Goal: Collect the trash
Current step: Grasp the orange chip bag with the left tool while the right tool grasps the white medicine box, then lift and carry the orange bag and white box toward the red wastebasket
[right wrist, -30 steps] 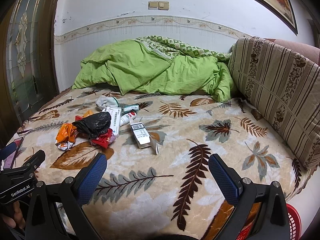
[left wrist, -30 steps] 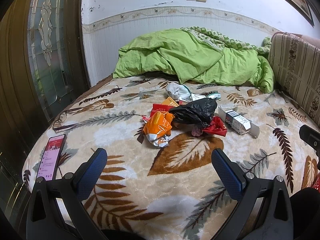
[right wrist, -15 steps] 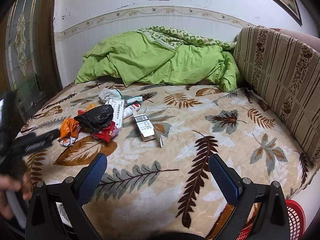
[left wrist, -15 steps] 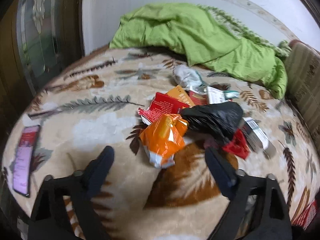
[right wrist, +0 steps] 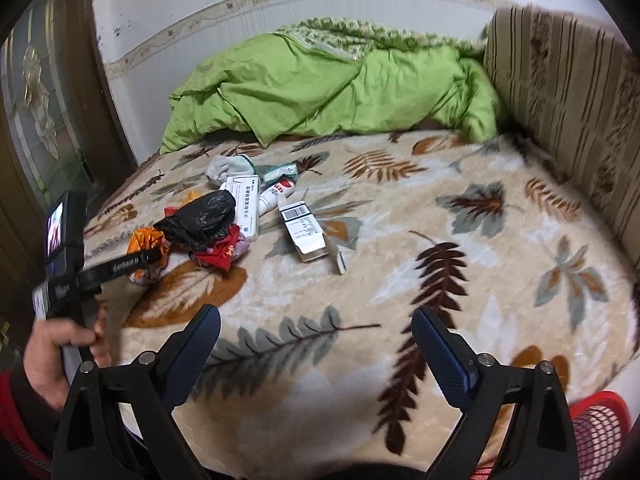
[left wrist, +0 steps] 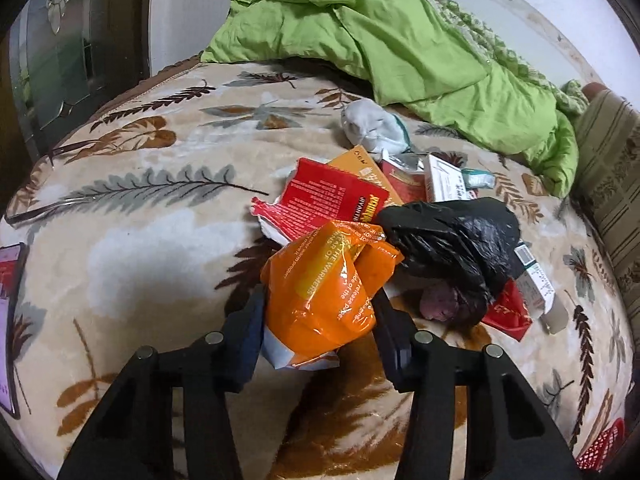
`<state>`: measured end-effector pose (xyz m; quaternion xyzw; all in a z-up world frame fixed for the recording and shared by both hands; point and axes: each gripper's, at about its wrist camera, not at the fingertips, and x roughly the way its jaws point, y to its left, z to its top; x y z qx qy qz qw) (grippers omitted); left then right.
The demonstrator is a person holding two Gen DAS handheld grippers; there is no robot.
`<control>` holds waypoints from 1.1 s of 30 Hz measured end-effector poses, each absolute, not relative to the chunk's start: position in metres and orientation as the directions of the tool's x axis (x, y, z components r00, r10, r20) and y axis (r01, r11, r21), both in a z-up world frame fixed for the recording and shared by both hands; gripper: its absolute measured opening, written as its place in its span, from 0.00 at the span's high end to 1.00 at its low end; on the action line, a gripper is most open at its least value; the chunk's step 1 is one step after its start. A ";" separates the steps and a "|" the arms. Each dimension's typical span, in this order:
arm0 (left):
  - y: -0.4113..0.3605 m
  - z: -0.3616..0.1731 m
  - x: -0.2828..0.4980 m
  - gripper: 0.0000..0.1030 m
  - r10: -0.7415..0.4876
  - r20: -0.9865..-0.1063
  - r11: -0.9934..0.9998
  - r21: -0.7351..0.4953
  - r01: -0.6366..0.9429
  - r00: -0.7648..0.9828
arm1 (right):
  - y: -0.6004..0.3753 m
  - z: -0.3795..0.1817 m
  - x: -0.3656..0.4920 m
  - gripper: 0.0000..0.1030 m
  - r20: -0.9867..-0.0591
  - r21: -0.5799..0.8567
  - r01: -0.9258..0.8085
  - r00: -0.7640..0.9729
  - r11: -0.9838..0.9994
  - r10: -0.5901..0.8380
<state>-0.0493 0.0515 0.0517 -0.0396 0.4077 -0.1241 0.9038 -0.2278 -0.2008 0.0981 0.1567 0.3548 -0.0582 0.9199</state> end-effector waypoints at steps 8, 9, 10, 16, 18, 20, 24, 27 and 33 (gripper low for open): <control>0.049 0.063 -0.055 0.53 -0.280 -0.687 0.959 -0.175 0.222 0.670 | -0.215 0.092 -0.143 0.25 -0.704 0.267 0.222 0.710 0.938 0.033; 0.050 0.064 -0.056 0.53 -0.283 -0.683 0.959 -0.179 0.222 0.673 | -0.217 0.089 -0.134 0.25 -0.713 0.273 0.221 0.700 0.936 0.043; 0.051 0.065 -0.056 0.53 -0.286 -0.678 0.958 -0.183 0.222 0.677 | -0.219 0.085 -0.123 0.27 -0.719 0.269 0.226 0.694 0.936 0.039; 0.053 0.067 -0.055 0.53 -0.294 -0.671 0.956 -0.194 0.221 0.681 | -0.210 0.058 -0.076 0.31 -0.771 0.189 0.176 0.635 0.966 0.035; 0.053 0.068 -0.054 0.53 -0.296 -0.670 0.955 -0.198 0.220 0.681 | -0.205 0.050 -0.070 0.31 -0.776 0.159 0.162 0.630 0.974 0.022; 0.053 0.068 -0.054 0.53 -0.299 -0.669 0.954 -0.199 0.223 0.680 | -0.199 0.040 -0.063 0.46 -0.795 0.102 0.152 0.606 0.983 -0.012; 0.053 0.069 -0.054 0.53 -0.295 -0.664 0.955 -0.196 0.221 0.687 | -0.199 0.034 -0.066 0.59 -0.797 0.087 0.142 0.604 0.986 -0.017; 0.053 0.071 -0.055 0.53 -0.291 -0.654 0.957 -0.191 0.219 0.698 | -0.199 0.041 -0.074 0.60 -0.774 0.099 0.155 0.633 0.983 -0.022; 0.053 0.079 -0.064 0.53 -0.289 -0.611 0.957 -0.175 0.230 0.737 | -0.190 0.059 -0.098 0.63 -0.732 0.092 0.159 0.680 0.983 -0.042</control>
